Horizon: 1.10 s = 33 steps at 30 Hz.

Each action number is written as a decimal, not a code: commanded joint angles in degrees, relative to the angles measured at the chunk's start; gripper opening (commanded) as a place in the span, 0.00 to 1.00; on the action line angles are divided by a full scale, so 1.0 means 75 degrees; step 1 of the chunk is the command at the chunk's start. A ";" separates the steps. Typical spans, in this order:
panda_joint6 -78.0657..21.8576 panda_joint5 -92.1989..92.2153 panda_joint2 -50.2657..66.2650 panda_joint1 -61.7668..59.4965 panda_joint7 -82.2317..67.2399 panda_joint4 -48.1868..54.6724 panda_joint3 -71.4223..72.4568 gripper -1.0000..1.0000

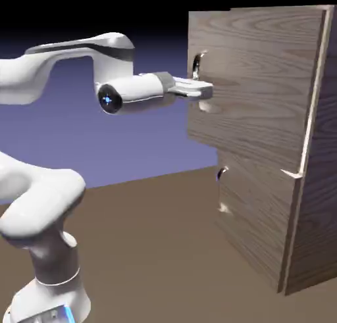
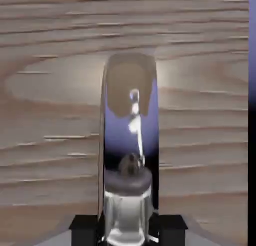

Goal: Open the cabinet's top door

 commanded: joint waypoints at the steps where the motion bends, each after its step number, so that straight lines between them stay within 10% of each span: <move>1: -0.0255 -0.0247 -0.0058 0.0088 0.0005 -0.0129 -0.0277 0.00; 17: -0.4476 -0.4465 0.0482 0.0348 -0.0422 -0.0446 -0.4708 0.00; 33: -0.9479 -0.7741 0.4418 0.1860 -0.1868 0.2899 -0.8866 0.00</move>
